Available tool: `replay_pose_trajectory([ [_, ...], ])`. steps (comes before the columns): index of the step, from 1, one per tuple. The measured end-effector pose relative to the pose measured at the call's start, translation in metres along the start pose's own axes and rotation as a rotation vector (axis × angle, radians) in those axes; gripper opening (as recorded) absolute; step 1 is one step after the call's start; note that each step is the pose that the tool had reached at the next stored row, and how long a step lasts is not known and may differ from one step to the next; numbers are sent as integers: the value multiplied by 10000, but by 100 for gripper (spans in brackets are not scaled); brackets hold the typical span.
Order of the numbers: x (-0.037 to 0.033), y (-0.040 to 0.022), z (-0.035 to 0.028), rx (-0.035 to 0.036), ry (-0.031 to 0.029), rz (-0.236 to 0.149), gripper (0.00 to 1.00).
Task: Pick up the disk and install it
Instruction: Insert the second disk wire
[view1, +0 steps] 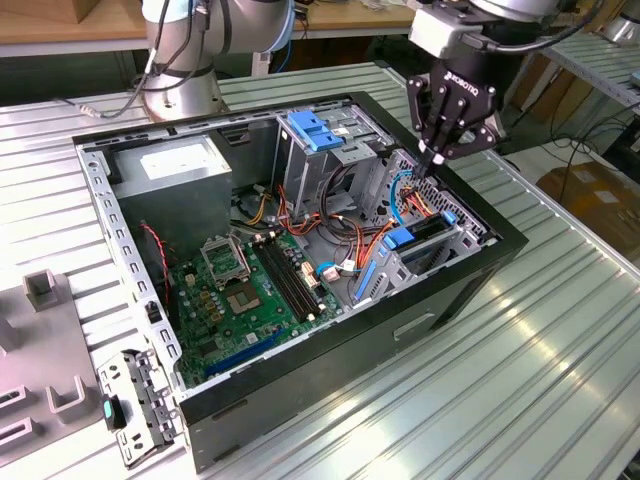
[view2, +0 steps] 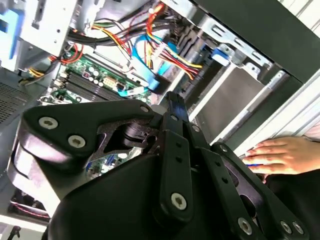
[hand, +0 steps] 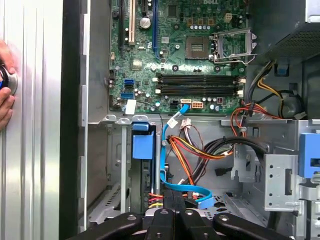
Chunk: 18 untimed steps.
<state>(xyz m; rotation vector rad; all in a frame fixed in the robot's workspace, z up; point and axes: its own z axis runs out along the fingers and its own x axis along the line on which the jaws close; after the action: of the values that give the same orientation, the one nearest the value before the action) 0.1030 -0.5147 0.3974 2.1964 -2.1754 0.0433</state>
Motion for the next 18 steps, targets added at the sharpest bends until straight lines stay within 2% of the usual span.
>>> replay_pose_trajectory([
  [3, -120, -7, -9, -23, 124, 2, 11],
  [5, -172, -19, -12, -75, 222, -1, 11],
  [9, -276, -42, -12, -297, 636, -7, 11],
  [10, -288, -51, -12, -342, 777, -6, 11],
  [11, -299, -62, -12, -385, 981, -3, 11],
  [13, -316, -84, -2, -457, 1281, -2, 11],
  [14, -329, -84, 8, -462, 1308, 0, 11],
  [17, -361, -86, 22, -464, 1323, 0, 11],
  [18, -371, -86, 25, -464, 1355, 1, 11],
])
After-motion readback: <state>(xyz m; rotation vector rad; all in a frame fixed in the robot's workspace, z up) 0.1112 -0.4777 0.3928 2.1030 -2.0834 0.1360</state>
